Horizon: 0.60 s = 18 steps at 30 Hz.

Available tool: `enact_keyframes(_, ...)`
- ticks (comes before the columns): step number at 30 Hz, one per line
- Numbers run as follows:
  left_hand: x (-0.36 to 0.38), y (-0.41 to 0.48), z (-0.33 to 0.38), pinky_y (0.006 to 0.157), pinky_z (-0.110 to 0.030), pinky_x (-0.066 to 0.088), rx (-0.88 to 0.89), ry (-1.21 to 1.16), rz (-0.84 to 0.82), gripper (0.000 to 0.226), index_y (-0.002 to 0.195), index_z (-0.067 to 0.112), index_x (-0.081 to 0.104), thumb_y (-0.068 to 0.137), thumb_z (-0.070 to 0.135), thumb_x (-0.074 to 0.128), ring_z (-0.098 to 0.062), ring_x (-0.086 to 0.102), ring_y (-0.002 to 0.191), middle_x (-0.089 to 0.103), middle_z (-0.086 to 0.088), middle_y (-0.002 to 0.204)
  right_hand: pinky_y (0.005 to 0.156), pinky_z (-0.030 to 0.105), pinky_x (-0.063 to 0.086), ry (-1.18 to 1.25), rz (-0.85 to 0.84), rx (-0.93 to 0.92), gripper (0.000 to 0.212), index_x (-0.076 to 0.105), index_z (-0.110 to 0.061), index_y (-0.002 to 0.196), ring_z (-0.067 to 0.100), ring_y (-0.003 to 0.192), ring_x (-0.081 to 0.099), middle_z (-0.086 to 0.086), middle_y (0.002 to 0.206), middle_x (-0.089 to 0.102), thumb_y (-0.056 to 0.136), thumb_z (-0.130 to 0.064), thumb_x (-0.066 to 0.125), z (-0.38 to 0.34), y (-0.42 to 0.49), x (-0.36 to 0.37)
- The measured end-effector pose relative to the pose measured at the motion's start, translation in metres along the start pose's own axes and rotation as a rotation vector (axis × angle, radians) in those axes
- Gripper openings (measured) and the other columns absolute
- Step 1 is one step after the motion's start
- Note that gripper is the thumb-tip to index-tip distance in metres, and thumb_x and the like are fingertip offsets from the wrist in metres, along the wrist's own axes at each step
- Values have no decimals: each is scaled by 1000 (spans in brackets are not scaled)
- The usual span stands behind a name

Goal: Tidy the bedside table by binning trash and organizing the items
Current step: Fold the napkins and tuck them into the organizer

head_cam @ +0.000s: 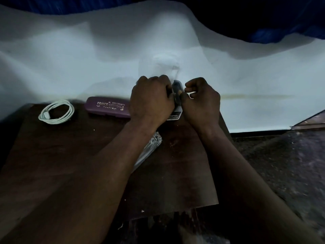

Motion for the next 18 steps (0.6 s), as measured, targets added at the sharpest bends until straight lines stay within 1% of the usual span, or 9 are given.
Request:
enact_keyframes(3,0,-7,13,79,-40,47,48,63,-24,21,101,22,72,85,31,62,-35,60,97,73,-6,95,86,39,55,-4,-39,30,21,67,-27,104,15,94,69,-11,98,72,85,-33,72,6,-5,-5)
enact_keyframes(4,1,-10,17,80,-41,45,65,72,-34,23,101,22,73,86,31,60,-36,59,96,73,-6,94,87,39,55,-9,-53,40,21,67,-27,105,15,96,69,-11,100,72,85,-31,72,8,-7,-6)
enact_keyframes(7,5,-16,27,86,-45,46,92,106,-63,34,103,25,73,83,38,49,-34,60,92,73,-3,91,88,37,54,-20,-67,57,22,67,-25,106,15,95,69,-11,101,72,86,-29,73,15,-10,-13)
enact_keyframes(8,7,-18,29,86,-45,46,98,118,-73,34,104,25,73,83,38,49,-33,60,92,72,-2,91,88,36,54,-20,-63,62,21,67,-24,106,15,94,70,-11,100,72,86,-29,73,18,-11,-16)
enact_keyframes(10,9,-23,33,83,-42,45,104,114,-81,26,102,25,73,86,34,54,-32,57,93,72,-1,92,87,34,54,-18,-52,78,20,68,-24,106,15,96,70,-11,100,73,86,-28,71,22,-13,-23)
enact_keyframes(13,11,-32,40,82,-41,41,116,131,-83,22,98,23,74,89,33,58,-33,55,99,71,-2,93,89,37,55,-31,-64,133,19,69,-25,105,17,98,69,-9,100,73,86,-27,69,34,-18,-28)
enact_keyframes(18,14,-42,47,88,-44,43,123,171,-111,26,109,26,75,90,32,59,-35,53,110,70,-2,106,89,40,56,-60,-121,145,16,70,-24,100,20,99,70,-7,97,75,85,-28,69,44,-29,-29)
Point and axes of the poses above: each hand's wrist, its own y-axis towards the middle knuckle, its own x-axis out of the palm, z = x × y, the point moved 8 cm from there along y, towards the middle knuckle
